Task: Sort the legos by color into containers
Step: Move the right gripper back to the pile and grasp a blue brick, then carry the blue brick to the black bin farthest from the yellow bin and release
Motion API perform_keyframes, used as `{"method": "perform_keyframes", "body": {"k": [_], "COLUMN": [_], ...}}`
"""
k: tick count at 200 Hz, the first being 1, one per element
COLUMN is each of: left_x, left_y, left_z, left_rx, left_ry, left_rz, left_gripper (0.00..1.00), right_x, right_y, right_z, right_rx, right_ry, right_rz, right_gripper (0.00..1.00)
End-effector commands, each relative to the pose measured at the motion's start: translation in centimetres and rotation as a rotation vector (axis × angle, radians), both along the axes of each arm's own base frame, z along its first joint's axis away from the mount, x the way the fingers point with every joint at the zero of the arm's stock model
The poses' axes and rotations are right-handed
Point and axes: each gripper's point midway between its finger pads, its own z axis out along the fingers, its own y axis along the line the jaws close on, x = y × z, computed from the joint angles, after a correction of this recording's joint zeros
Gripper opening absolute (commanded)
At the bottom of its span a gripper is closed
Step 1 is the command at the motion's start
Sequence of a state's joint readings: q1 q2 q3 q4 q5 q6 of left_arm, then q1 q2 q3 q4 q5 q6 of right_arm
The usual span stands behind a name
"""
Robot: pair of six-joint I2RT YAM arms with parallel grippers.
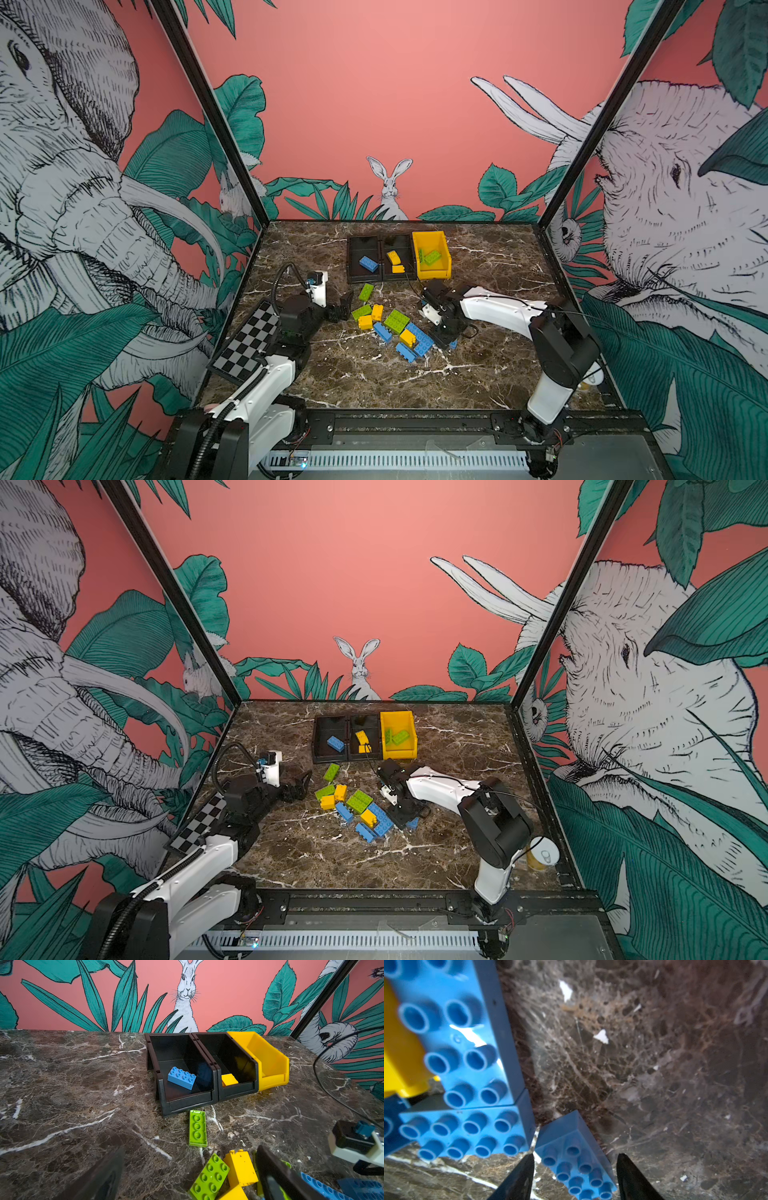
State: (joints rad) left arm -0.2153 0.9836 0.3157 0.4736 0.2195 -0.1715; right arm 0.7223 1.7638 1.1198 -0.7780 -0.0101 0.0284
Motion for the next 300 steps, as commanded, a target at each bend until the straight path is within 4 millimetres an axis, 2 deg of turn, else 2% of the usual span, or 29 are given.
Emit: {"method": "perform_keyframes", "body": {"k": [1, 28, 52, 95, 122, 125, 133, 149, 172, 208, 211, 222, 225, 231, 258, 300], "left_x": [0.5, 0.5, 0.4, 0.4, 0.4, 0.4, 0.4, 0.4, 0.5, 0.5, 0.5, 0.5, 0.4, 0.4, 0.5, -0.1], "left_y": [-0.1, -0.1, -0.1, -0.1, 0.0, 0.0, 0.1, 0.1, 0.4, 1.2, 1.3, 1.6, 1.6, 1.9, 2.9, 3.7], "left_z": [1.5, 1.6, 1.6, 1.6, 1.8, 1.8, 1.7, 1.4, 0.9, 0.7, 0.7, 0.6, 0.5, 0.4, -0.1, -0.5], "left_rx": [0.002, 0.001, 0.001, -0.001, 0.000, 0.000, -0.003, -0.010, -0.006, 0.007, 0.009, 0.019, 0.021, 0.025, 0.043, 0.060], "left_ry": [-0.040, -0.041, -0.046, -0.048, -0.052, -0.054, -0.051, -0.063, -0.055, -0.056, -0.058, -0.063, -0.063, -0.065, -0.054, -0.010], "left_rz": [0.000, 0.000, -0.002, 0.000, 0.005, 0.007, 0.015, 0.013, 0.029, 0.076, 0.080, 0.096, 0.099, 0.115, 0.168, 0.201], "left_gripper": [0.99, 0.99, 0.99, 0.99, 0.99, 0.99, 0.99, 0.99, 0.99, 0.99, 0.99, 0.99, 0.99, 0.99, 0.99, 0.99], "right_x": [0.4, 0.6, 0.6, 0.9, 2.0, 2.4, 3.0, 4.4, 6.5, 10.9, 11.3, 12.7, 12.9, 14.0, 16.4, 19.3], "right_y": [-1.0, -1.4, -2.0, -2.5, -2.4, -2.2, -1.8, -0.3, 2.9, 7.2, 7.7, 9.4, 9.9, 11.2, 15.5, 19.6], "right_z": [-0.5, -0.3, -0.4, 0.0, 0.9, 2.1, 3.2, 5.7, 9.5, 13.3, 12.6, 13.4, 13.0, 14.2, 15.3, 15.5], "right_rx": [-0.022, 0.008, 0.025, 0.083, 0.138, 0.166, 0.200, 0.298, 0.490, 0.646, 0.637, 0.657, 0.656, 0.684, 0.756, 0.797], "right_ry": [-0.009, -0.027, -0.046, -0.082, -0.118, -0.144, -0.166, -0.231, -0.304, -0.387, -0.378, -0.385, -0.377, -0.396, -0.396, -0.447], "right_rz": [-0.049, -0.081, -0.118, -0.194, -0.246, -0.252, -0.260, -0.259, -0.255, -0.236, -0.235, -0.211, -0.202, -0.182, -0.123, -0.089], "right_gripper": [0.57, 0.48, 0.46, 0.28, 0.18, 0.17, 0.16, 0.15, 0.15, 0.14, 0.13, 0.13, 0.13, 0.13, 0.13, 0.14]}}
